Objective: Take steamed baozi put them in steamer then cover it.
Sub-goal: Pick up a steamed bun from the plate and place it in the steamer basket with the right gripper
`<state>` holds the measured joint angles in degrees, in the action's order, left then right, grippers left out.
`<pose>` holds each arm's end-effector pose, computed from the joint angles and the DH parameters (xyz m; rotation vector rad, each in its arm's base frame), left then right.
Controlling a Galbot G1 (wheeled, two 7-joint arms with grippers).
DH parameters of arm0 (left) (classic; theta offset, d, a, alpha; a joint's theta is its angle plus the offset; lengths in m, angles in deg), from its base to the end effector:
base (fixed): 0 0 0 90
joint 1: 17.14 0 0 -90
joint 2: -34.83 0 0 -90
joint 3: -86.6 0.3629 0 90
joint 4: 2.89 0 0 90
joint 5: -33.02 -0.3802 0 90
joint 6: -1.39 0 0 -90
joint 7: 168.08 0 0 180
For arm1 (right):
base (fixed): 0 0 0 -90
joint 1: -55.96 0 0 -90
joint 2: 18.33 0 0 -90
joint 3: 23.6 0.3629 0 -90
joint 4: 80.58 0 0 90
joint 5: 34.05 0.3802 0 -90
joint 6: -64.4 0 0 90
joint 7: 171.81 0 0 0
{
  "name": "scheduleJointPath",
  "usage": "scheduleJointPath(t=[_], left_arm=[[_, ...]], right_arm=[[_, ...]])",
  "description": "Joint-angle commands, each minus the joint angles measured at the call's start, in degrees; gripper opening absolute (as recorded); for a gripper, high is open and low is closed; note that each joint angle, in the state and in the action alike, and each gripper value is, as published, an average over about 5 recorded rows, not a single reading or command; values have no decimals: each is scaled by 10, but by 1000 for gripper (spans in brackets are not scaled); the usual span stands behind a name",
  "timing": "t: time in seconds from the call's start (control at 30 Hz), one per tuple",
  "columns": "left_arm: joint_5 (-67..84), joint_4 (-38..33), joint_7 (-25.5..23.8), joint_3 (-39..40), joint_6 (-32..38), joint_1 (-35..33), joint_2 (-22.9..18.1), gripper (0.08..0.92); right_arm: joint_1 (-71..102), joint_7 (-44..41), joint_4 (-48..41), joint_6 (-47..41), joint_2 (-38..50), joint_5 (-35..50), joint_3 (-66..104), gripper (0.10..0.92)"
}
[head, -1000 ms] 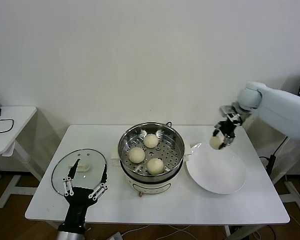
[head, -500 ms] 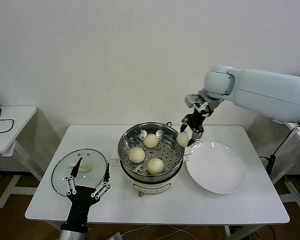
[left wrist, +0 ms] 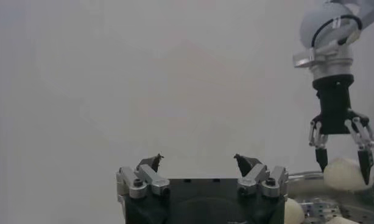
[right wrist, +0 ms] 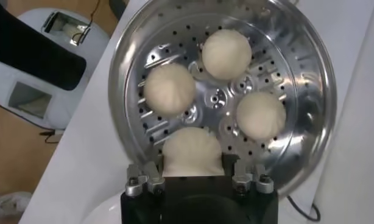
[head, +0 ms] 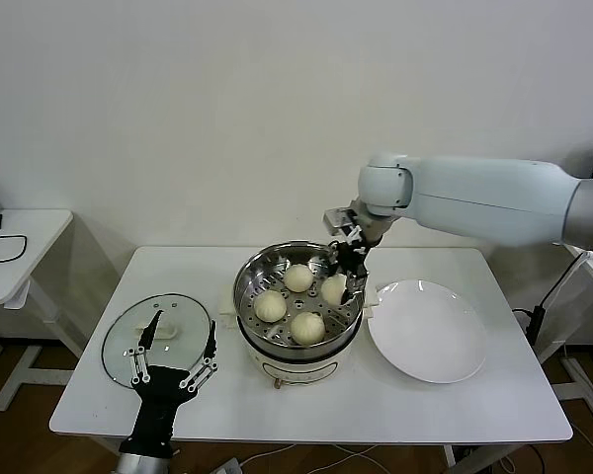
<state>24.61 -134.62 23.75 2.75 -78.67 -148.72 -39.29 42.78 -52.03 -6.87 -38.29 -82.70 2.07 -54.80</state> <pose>0.1354 0.0008 -0.2725 0.1230 2.9152 0.3496 0.5868 0.0783 -0.0568 1.6275 -1.1970 1.4481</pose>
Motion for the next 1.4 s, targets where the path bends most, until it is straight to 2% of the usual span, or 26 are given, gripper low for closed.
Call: scheduleJointPath(t=[0.03,0.63,0.73,0.9,1.1,1.27,1.33,1.4], left_arm=[[0,3,0,-1,1,0,0,823],[14,2,0,-19,-7,14,2,823],[14,2,0,-19,-7,14,2,823],[13,2,0,-19,-8,13,1,823],[11,2,0,-18,-9,13,2,823],[-1,4,0,-17,-9,15,5,823],[-10,7,0,-16,-8,17,6,823],[-23,11,1,-16,-7,21,7,823]], right_arm=[[37,18,-45,-10,-37,0,-3,653],[61,11,-76,-7,-48,-31,-4,665],[64,14,-76,-6,-44,-31,-1,692],[67,21,-68,-5,-30,-31,15,800],[62,30,-20,4,21,-31,74,822],[77,116,40,59,103,-16,183,823],[89,196,66,94,135,-8,214,823],[110,316,93,125,166,-5,243,823]])
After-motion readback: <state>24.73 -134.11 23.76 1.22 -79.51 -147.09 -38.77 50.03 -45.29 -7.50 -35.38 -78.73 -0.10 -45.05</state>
